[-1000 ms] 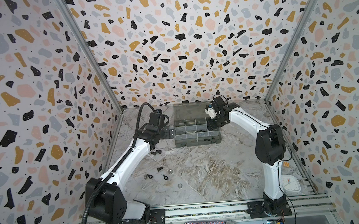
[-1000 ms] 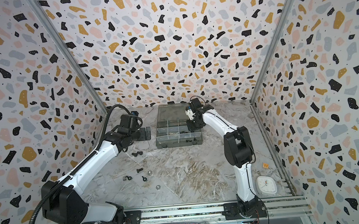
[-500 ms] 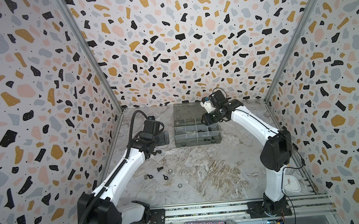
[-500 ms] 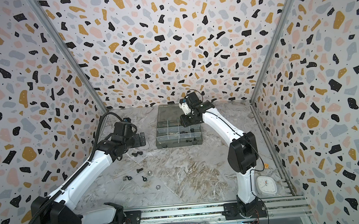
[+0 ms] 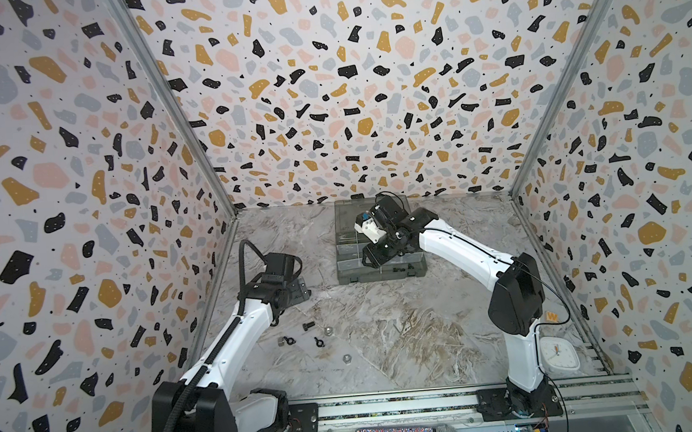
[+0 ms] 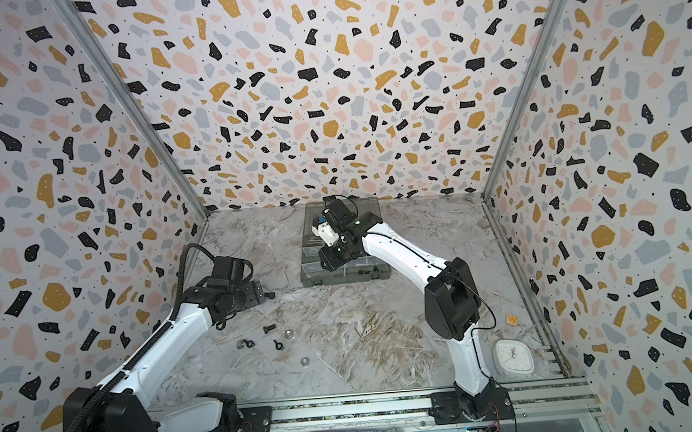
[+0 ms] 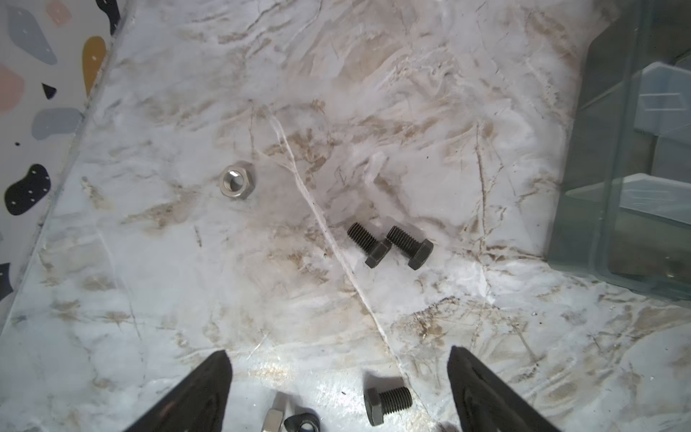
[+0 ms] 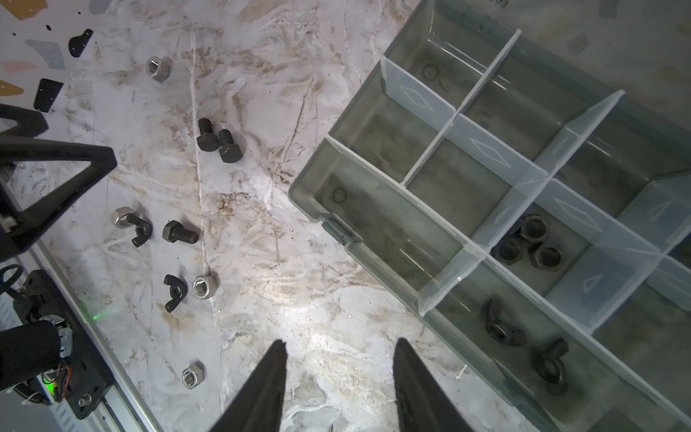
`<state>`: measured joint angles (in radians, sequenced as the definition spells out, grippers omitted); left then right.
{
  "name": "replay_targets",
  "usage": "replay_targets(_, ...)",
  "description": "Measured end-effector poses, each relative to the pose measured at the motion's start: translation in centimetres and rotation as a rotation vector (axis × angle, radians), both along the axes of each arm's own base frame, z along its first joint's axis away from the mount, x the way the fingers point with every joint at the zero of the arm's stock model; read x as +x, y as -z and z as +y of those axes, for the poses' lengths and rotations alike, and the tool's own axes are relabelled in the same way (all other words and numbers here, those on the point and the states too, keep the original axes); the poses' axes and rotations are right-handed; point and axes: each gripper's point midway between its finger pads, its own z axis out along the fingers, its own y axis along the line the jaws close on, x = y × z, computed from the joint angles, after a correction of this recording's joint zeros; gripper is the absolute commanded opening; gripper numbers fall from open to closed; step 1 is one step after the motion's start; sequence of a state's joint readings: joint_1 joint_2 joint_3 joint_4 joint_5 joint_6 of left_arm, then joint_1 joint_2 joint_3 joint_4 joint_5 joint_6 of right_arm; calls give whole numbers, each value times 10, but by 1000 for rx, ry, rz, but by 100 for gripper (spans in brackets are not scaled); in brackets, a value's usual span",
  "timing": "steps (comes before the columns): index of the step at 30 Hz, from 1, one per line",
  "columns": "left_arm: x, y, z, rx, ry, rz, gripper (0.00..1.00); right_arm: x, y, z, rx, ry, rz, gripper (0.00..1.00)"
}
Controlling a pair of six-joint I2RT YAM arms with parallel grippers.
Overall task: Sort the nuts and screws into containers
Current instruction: 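Lower the left gripper onto a black bolt while the right arm withdraws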
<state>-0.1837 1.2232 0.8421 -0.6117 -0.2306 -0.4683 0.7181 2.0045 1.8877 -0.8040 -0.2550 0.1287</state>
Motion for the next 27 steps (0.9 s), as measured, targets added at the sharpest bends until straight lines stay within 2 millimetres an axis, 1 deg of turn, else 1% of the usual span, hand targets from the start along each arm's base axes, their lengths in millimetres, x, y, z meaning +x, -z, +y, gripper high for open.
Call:
replay_targets(4,5,14,-3,-12,4,34,88,-1,5,-5,-8,6,6,50)
replay_targets(7,12,27,-6,-17,11,57,87,-8,13,-12,-29,9,24,50)
replay_targets(9,15,35,-7,-17,16,72,87,-13,17,-17,-40,11,35,53)
replay_targets(13,22,52,-7,-13,19,98,87,-21,20,-26,-42,7,56,75)
replay_targets(15,25,59,-6,-11,19,109,87,-26,17,-28,-26,-6,65,85)
replay_targets(17,28,69,-4,-6,19,127,87,-29,11,-28,-9,-18,67,92)
replay_targets(20,32,81,-2,-2,17,157,87,-35,6,-31,7,-29,69,94)
replay_targets(22,35,87,0,1,18,173,86,-39,6,-35,7,-29,76,95)
replay_targets(27,49,94,1,10,29,183,84,-40,11,-43,6,-18,103,96)
